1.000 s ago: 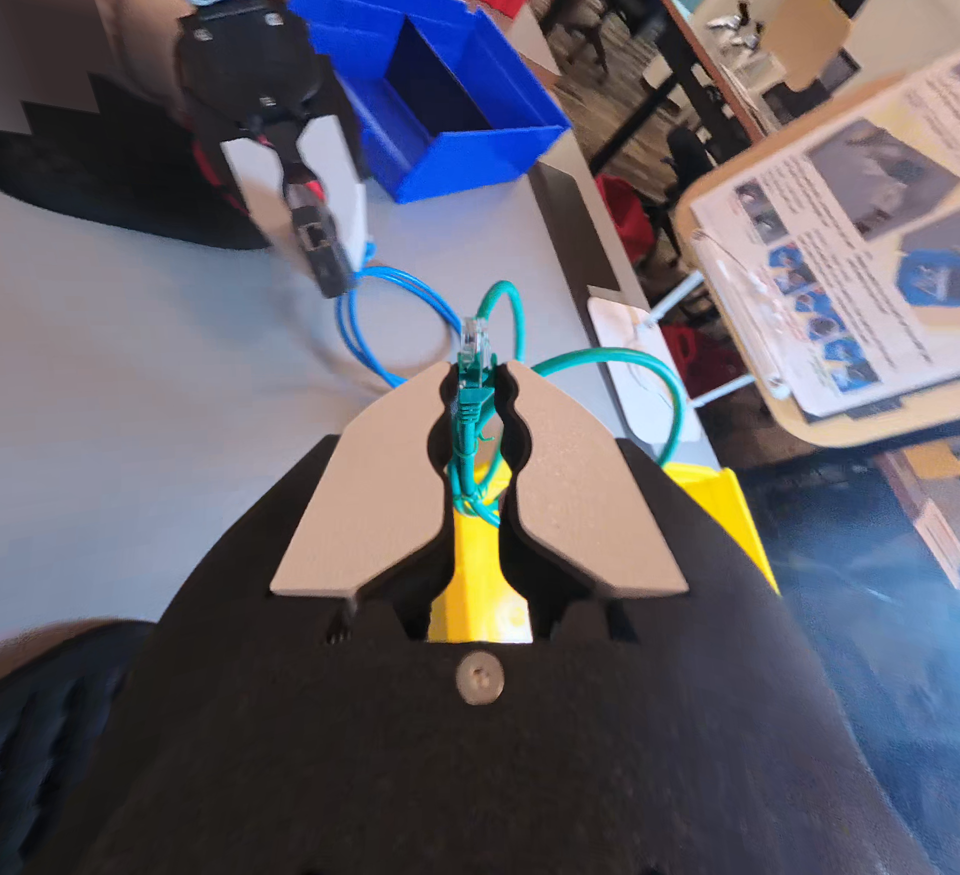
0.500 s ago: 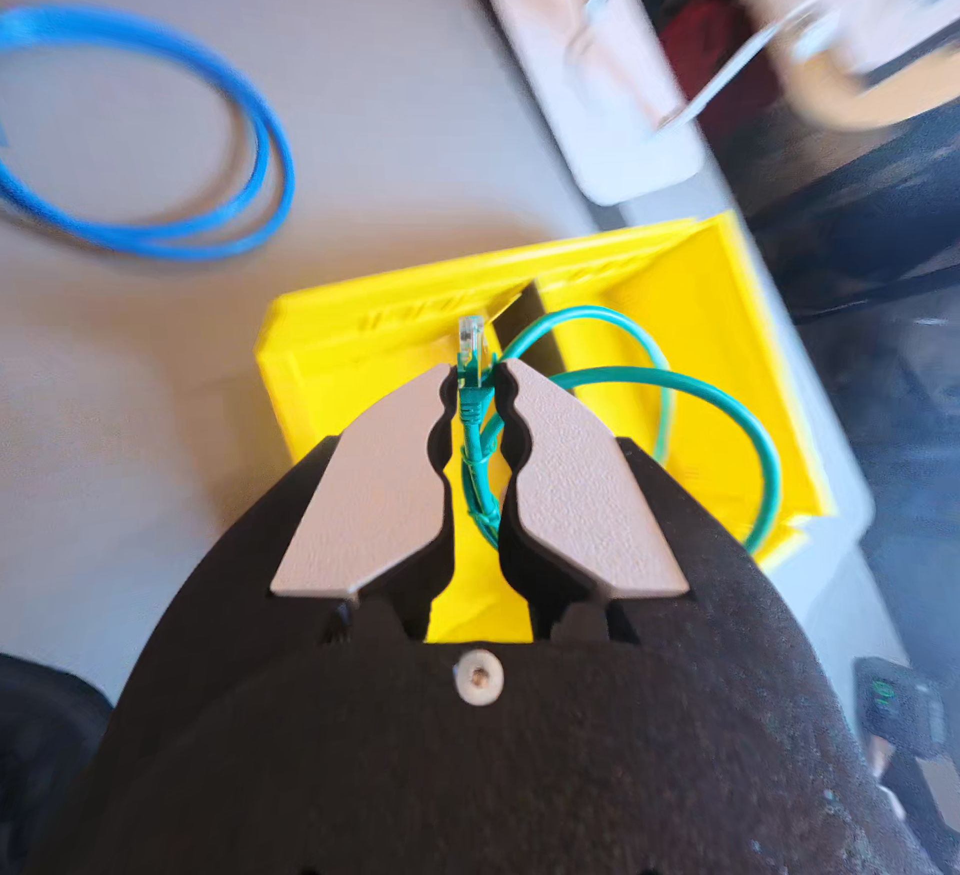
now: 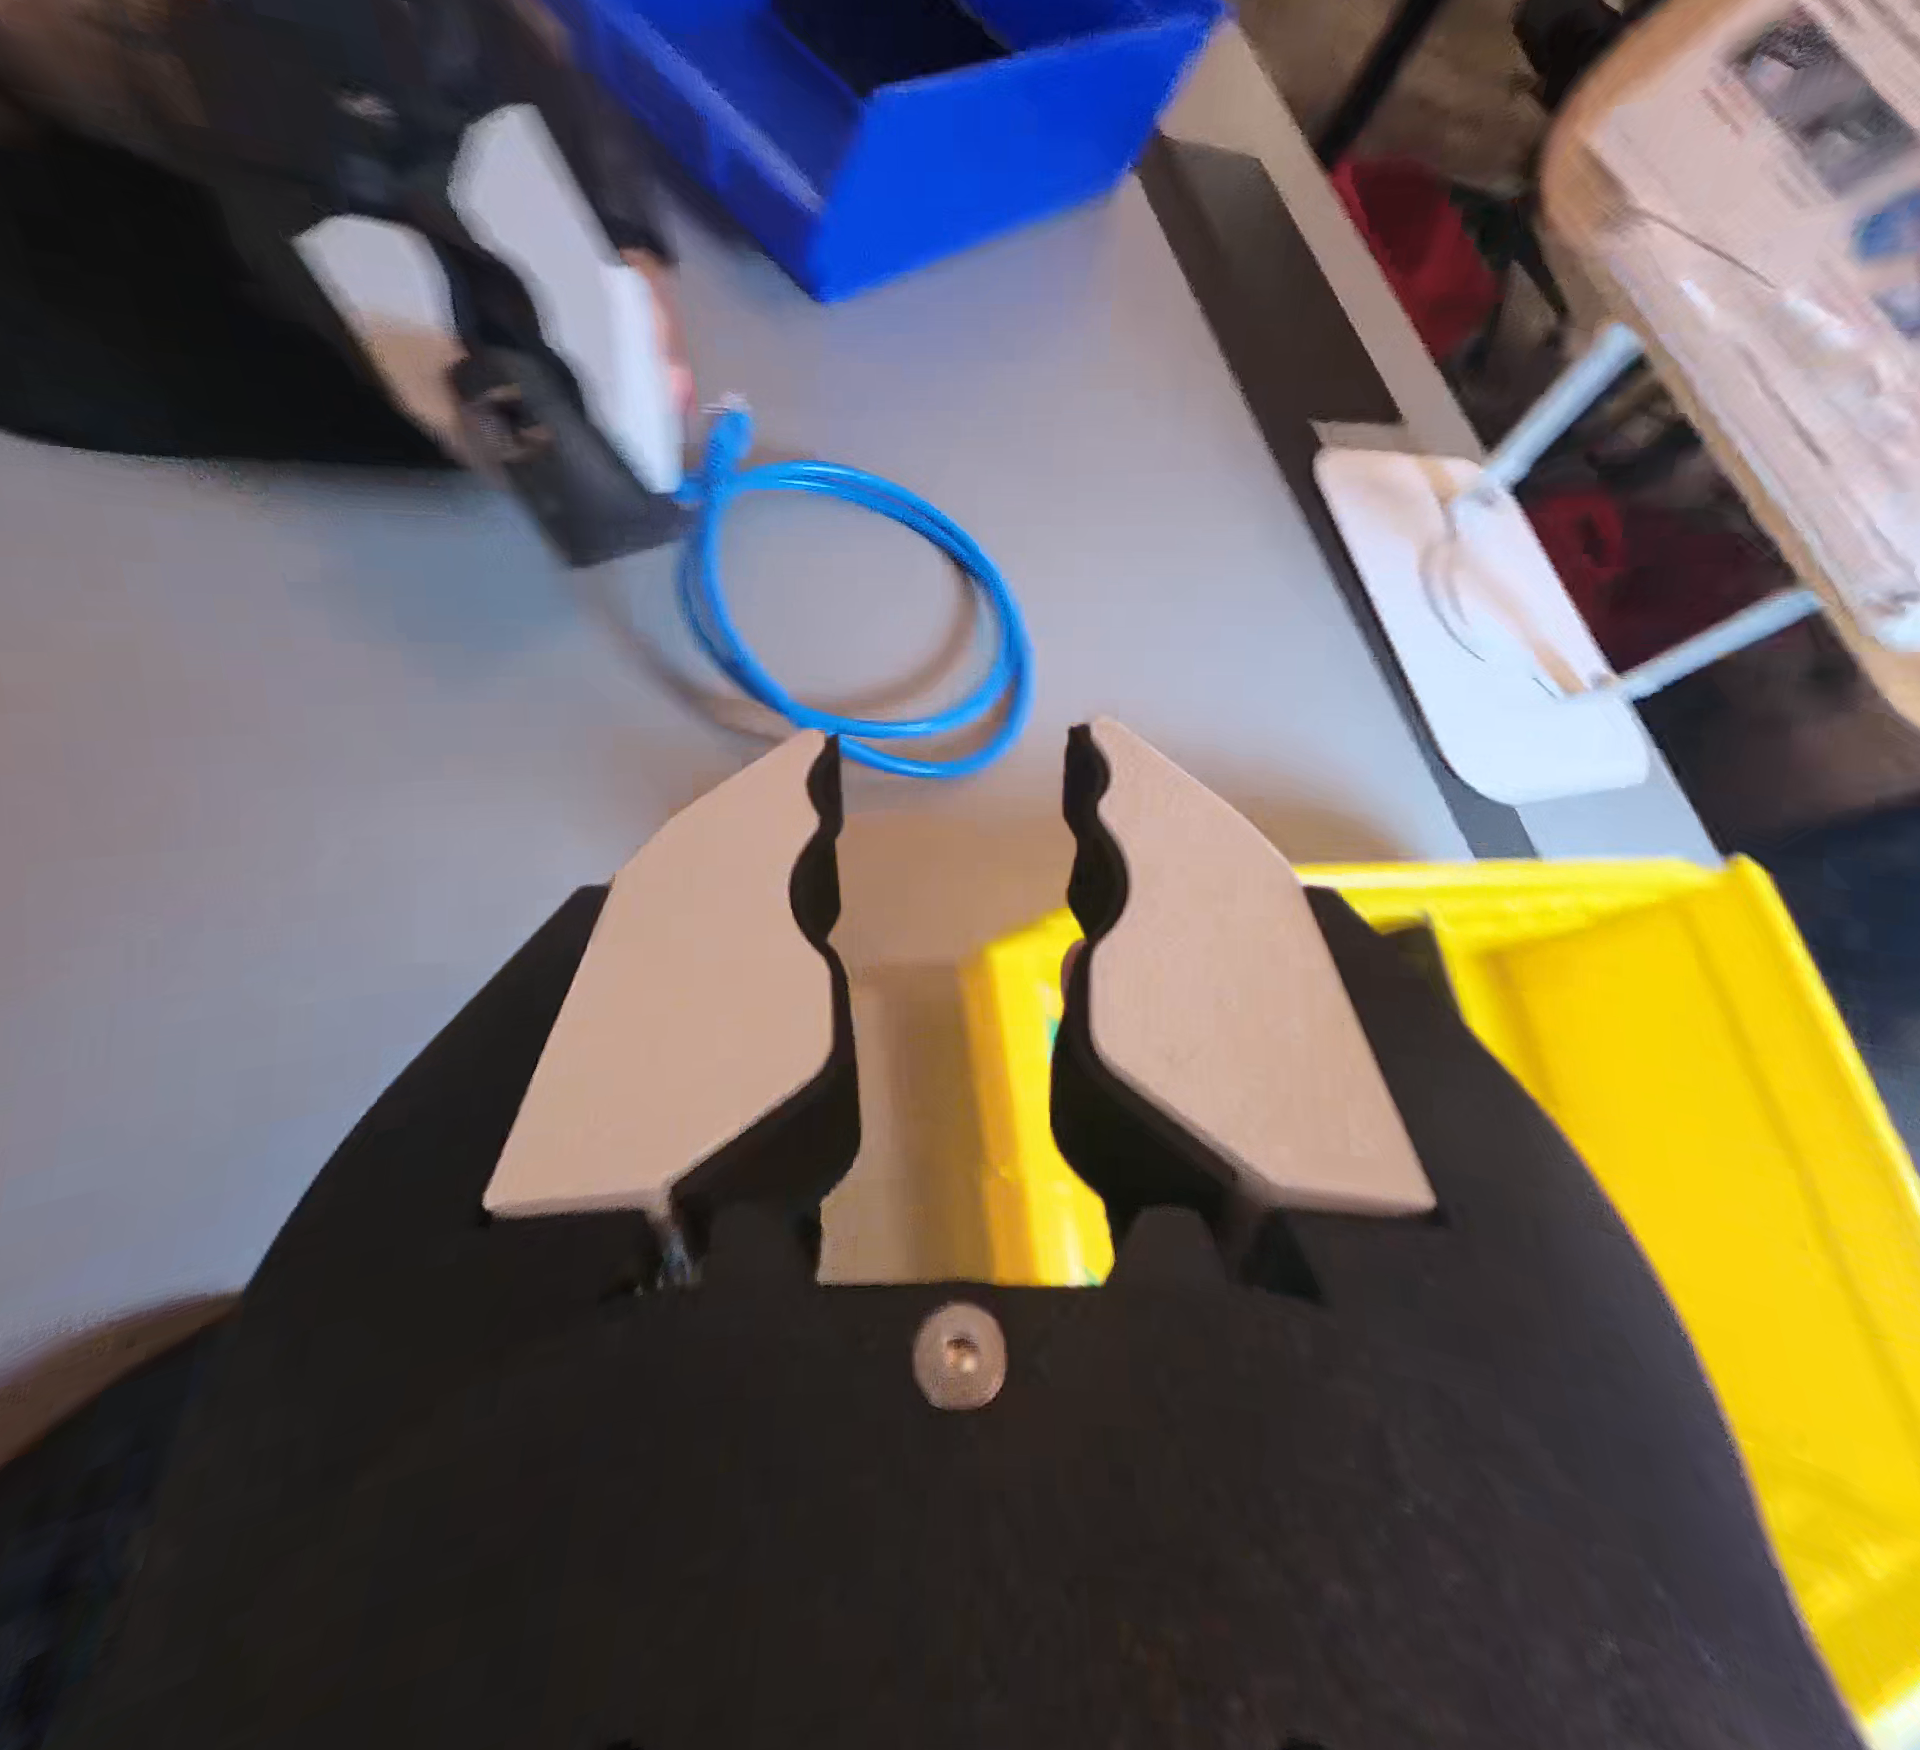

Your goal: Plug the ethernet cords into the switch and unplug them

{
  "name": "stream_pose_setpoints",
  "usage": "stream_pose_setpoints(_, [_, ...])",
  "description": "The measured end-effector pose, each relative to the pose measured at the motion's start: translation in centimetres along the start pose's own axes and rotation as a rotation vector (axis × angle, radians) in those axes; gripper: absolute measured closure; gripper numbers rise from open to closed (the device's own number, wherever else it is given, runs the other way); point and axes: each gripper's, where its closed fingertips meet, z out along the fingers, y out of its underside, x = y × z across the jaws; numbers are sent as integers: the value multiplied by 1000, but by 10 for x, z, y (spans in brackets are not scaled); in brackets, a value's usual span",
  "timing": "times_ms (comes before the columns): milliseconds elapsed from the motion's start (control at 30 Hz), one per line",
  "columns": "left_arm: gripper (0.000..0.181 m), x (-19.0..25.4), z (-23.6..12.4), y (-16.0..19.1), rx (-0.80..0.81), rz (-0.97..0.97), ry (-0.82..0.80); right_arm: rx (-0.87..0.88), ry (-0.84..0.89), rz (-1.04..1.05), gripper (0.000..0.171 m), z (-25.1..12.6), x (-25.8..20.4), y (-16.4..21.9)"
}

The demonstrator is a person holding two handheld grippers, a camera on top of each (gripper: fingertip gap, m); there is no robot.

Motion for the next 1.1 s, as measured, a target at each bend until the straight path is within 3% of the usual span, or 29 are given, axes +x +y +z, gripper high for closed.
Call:
stream_pose_setpoints(167, [160, -7, -5, -11, 71, -53, 3, 35, -97, -135, 124, 55, -73, 12])
stream_pose_setpoints(267, [160, -13, -11, -21, 157, -128, 7, 76, -27, -128, 123, 81, -70, 15])
stream_pose_setpoints(400, [160, -34, -29, -40, 306, -238, -13, 121, 146, -205, 123, 79, -46, 14])
stream_pose_setpoints(533, [160, -28, -37, -59, 410, -256, 137, 132, 167, -273, 115, 79, -47, 8])
stream_pose_setpoints(600, [160, -22, -39, -67, 428, -214, 196, 104, 188, -395, 129, 81, -52, 6])
stream_pose_setpoints(633, [160, -21, -39, -70, 429, -199, 214, 120, 199, -441, 147, 79, -55, 3])
stream_pose_setpoints(700, [160, -22, -40, -72, 417, -171, 210, 136, 208, -496, 161, 72, -60, -2])
stream_pose_setpoints(867, [160, -34, -34, -61, 291, -152, 166, 101, 284, -507, 161, 42, -41, -11])
stream_pose_setpoints(1000, [156, -41, -28, -49, 71, -64, 178, 35, 293, -571, 161, 27, -29, -10])
stream_pose_setpoints(1100, [153, -56, -33, -63, 7, 0, 166, -37, 297, -652, 161, 25, -23, -9])
